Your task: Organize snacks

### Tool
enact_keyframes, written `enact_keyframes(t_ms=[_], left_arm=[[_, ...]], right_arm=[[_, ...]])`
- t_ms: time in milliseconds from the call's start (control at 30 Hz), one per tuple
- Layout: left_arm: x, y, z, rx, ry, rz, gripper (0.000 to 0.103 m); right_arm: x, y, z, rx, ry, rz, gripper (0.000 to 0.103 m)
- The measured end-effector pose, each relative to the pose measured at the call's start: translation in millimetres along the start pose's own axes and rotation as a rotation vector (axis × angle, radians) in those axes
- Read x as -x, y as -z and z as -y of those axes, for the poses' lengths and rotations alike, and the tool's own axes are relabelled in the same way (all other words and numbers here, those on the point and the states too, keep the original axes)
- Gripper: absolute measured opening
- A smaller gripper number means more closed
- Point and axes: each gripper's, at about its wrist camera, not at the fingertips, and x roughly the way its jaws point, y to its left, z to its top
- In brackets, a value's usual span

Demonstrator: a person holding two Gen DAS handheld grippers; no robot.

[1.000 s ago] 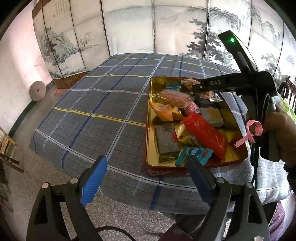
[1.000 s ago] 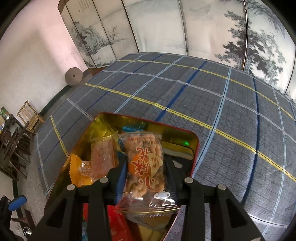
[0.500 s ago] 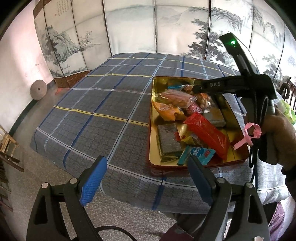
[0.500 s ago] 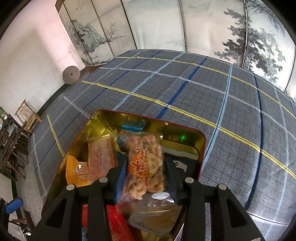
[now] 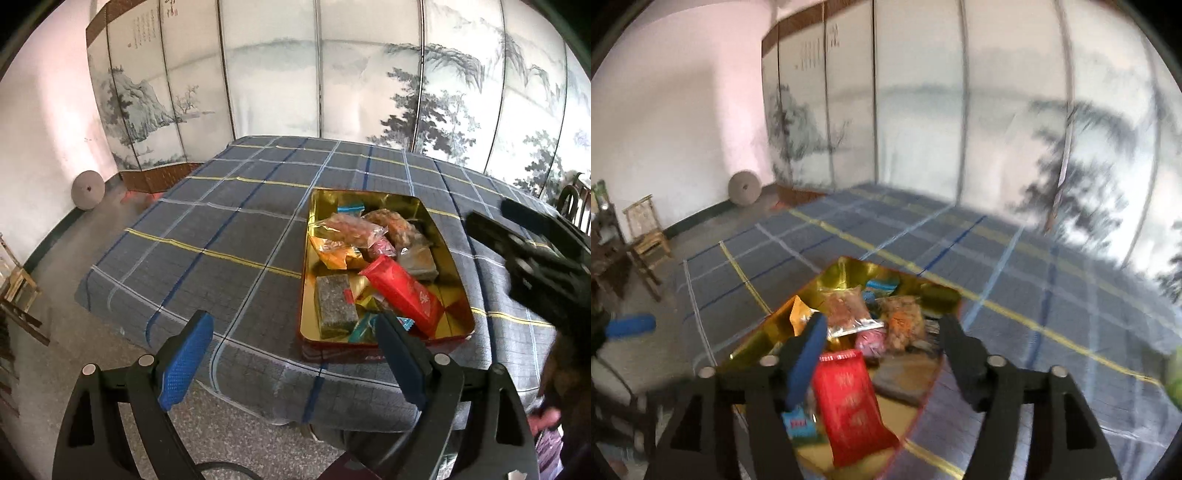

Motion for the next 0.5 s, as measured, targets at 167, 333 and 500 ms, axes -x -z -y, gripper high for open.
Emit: enact_keyframes(t_ms=[167,333,500], left_arm=[[22,3,11,-0.024,-0.007,0.064,0.087],[57,5,23,-0.051,-0.028,0.180,0.097],[96,2,24,-0.024,-0.005,0.284,0.102]], right_arm=[[47,13,-2,0.012,0.054,0.074,0.069],[84,21,-6,0.030,0.078,0.133,0.073],[112,26,-8,0.036,0.083,0.168,0.073]])
